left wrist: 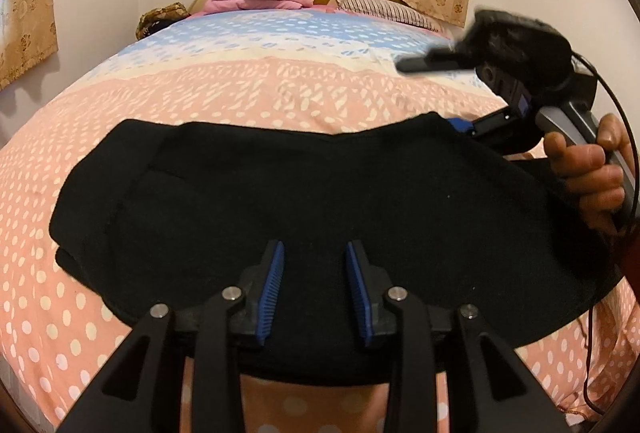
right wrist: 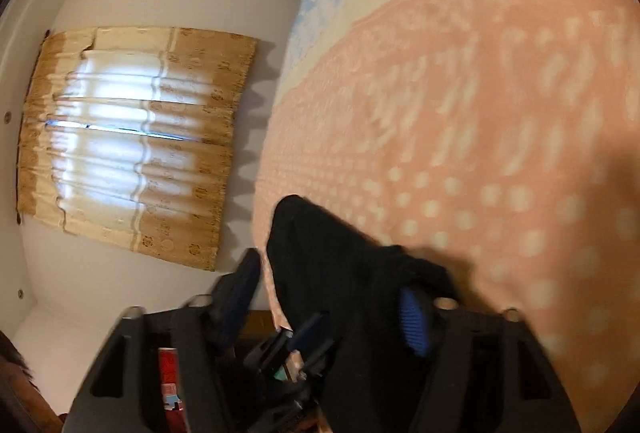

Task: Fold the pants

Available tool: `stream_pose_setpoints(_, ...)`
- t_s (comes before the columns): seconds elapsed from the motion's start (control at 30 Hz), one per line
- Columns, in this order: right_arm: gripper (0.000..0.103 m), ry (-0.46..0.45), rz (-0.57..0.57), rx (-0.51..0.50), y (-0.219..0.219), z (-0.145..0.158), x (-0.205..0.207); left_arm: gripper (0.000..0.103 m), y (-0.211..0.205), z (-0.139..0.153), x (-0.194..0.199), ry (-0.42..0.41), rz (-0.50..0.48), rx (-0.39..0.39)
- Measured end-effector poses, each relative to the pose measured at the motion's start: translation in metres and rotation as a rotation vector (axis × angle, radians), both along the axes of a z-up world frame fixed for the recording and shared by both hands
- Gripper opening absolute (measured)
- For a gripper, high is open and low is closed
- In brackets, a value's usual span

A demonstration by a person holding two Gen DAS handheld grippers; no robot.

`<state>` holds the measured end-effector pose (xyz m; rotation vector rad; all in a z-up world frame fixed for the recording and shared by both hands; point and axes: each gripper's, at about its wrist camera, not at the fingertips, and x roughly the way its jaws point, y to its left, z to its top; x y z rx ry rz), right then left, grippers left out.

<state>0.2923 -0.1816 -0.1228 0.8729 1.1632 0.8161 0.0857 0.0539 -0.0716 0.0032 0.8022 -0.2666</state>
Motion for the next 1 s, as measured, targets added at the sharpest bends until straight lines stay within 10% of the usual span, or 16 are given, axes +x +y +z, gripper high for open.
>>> stream_pose_setpoints(0.17, 0.046, -0.044, -0.069, -0.103, -0.031, 0.013, -0.023, 0.036, -0.002, -0.001, -0.002, -0.017, -0.003, 0.014)
stream_pose_setpoints(0.27, 0.047, -0.151, -0.323, -0.334, -0.076, 0.038, -0.06, 0.036, -0.003, 0.0, -0.002, -0.015, 0.0, 0.015)
stream_pose_setpoints(0.43, 0.047, -0.238, -0.835, -0.415, -0.195, 0.069, -0.198, 0.036, -0.007, 0.001, -0.003, -0.008, 0.02, 0.014)
stream_pose_setpoints(0.63, 0.048, -0.1, -1.141, -0.781, -0.304, 0.093, -0.292, 0.038, -0.009, 0.003, 0.002, 0.016, 0.048, 0.006)
stream_pose_setpoints(0.83, 0.048, 0.013, -1.387, -0.551, -0.383, 0.081, -0.334, 0.038, -0.011, 0.003, 0.005, 0.03, 0.074, -0.001)
stream_pose_setpoints(1.0, 0.048, 0.026, -1.299, -0.636, -0.381, 0.061, -0.312, 0.039, -0.013, 0.002, 0.007, 0.033, 0.085, 0.006)
